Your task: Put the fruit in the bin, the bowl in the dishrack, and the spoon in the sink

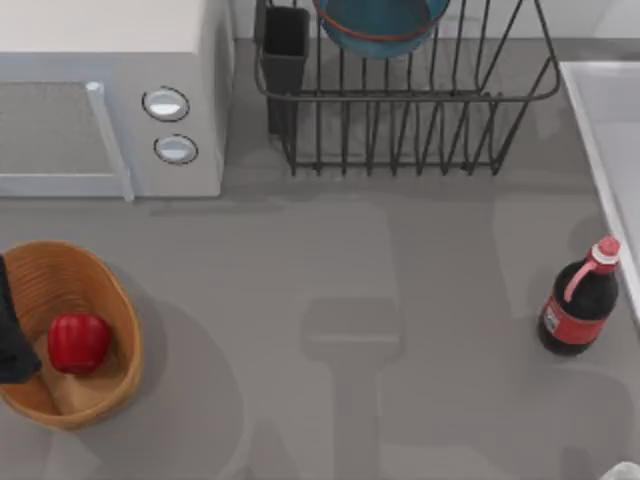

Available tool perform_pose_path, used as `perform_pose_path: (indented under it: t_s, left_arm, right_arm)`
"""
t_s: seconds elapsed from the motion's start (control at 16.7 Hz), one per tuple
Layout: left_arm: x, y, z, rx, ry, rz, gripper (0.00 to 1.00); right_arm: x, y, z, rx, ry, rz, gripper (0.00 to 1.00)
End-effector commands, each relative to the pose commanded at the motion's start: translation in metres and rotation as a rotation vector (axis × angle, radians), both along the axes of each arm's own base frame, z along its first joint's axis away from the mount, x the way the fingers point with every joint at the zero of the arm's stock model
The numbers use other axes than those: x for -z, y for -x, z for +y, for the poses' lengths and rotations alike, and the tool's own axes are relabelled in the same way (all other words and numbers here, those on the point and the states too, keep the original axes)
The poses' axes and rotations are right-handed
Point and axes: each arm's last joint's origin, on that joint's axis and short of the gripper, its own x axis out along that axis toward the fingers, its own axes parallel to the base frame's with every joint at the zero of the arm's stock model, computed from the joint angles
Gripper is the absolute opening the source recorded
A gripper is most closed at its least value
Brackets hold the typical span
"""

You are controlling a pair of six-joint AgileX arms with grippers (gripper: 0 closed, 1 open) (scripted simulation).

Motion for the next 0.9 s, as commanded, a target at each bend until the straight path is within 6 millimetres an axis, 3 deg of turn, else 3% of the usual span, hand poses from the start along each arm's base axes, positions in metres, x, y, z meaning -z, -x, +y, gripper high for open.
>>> perform_pose_path:
  t_s: [0.36, 0.66, 0.9]
  left_arm:
    - [0.0, 0.0, 0.0, 0.0, 0.0, 0.0, 1.0]
    - [0.0, 0.0, 0.0, 0.0, 0.0, 0.0, 1.0]
    - [0.0, 0.0, 0.0, 0.0, 0.0, 0.0, 1.0]
  right_arm:
    - [0.025, 0.002, -0.001, 0.007, 0.0, -0.003, 0.0]
    - [0.028, 0.003, 0.0, 0.007, 0.0, 0.0, 0.0]
    - [0.028, 0.003, 0.0, 0.007, 0.0, 0.0, 0.3]
